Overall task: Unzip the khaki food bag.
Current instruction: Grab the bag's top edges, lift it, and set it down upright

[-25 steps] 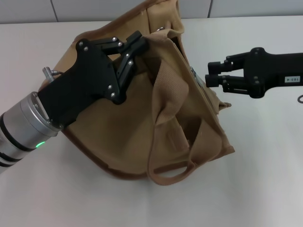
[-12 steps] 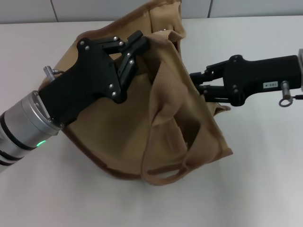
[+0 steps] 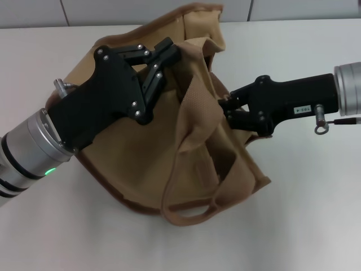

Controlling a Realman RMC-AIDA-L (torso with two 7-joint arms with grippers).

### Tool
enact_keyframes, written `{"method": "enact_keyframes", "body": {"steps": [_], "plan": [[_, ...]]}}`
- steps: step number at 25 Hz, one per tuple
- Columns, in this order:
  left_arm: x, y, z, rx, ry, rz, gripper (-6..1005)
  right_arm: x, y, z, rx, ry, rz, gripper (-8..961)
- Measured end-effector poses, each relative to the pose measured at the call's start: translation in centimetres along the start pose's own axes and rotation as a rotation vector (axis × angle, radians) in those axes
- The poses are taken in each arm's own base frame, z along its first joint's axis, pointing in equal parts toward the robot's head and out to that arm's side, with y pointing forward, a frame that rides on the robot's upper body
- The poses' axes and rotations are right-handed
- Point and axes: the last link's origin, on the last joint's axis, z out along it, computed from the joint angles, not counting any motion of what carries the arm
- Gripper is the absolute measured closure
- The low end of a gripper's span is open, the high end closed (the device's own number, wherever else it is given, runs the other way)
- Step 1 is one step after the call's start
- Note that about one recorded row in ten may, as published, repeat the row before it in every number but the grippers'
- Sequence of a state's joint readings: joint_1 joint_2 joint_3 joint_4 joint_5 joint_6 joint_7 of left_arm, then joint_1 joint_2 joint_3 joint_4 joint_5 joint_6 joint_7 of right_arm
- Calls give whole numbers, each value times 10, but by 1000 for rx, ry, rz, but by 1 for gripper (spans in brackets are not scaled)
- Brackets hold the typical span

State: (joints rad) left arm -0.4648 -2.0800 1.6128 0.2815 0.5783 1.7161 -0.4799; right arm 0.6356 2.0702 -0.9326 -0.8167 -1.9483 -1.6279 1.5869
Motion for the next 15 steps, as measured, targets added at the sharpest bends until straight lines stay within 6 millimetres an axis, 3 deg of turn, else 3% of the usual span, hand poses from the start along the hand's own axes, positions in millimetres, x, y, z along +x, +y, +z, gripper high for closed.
{"method": "enact_keyframes", "body": {"steps": [5, 15], "plan": [[0, 0, 0, 1, -2, 1, 968, -1, 3, 4, -25, 2, -4, 766], [-1, 0, -1, 5, -4, -1, 969, 0, 12, 1, -77, 6, -5, 775]]}}
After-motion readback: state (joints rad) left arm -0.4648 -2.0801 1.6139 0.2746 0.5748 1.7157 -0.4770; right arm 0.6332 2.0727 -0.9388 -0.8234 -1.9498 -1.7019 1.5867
